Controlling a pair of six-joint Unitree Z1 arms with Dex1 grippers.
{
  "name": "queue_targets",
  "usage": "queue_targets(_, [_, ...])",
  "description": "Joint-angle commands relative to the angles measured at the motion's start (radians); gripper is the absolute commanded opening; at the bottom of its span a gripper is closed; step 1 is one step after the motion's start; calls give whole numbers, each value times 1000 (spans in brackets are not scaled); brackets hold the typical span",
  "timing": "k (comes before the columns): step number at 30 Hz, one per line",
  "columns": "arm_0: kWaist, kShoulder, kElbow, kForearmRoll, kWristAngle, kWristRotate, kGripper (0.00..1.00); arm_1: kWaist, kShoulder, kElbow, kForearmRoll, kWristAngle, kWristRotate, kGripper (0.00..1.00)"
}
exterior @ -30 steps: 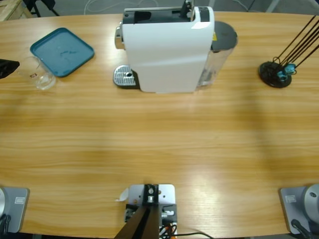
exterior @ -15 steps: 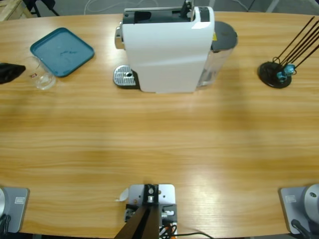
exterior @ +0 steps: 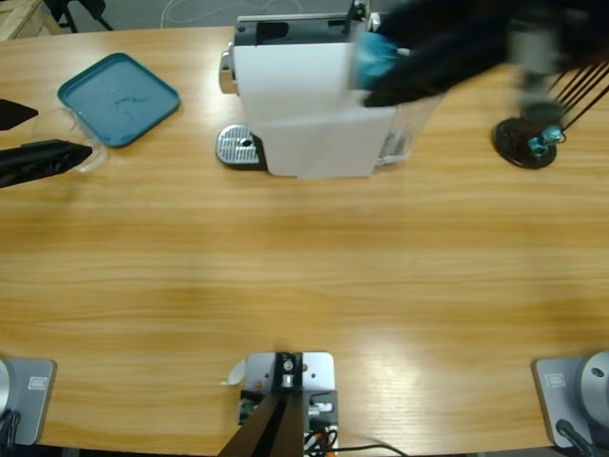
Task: Pour coffee
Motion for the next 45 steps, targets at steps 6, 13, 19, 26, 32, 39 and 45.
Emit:
queue_targets(6, [11,-44,47,-3,-26,2,1000,-35,349,-174,19,58,-149,0])
queue_targets(13, [11,-39,49,-4,-29,10,1000,-105,394,-286,37,55,-196,0])
queue_targets(19, [11,-37,50,-4,-30,10,1000,-122,462,-389,59,51,-211,0])
queue_targets(26, [11,-38,51,-3,-30,10,1000,-127,515,-406,59,24,-225,0])
queue_targets(32, [13,-37,52,-3,-30,10,1000,-147,521,-406,59,-11,-237,0])
queue_targets(39, [14,-37,52,-3,-30,10,1000,-158,528,-409,59,-25,-244,0])
queue_targets(45, [14,-37,52,-3,-30,10,1000,-158,543,-416,59,-23,-244,0])
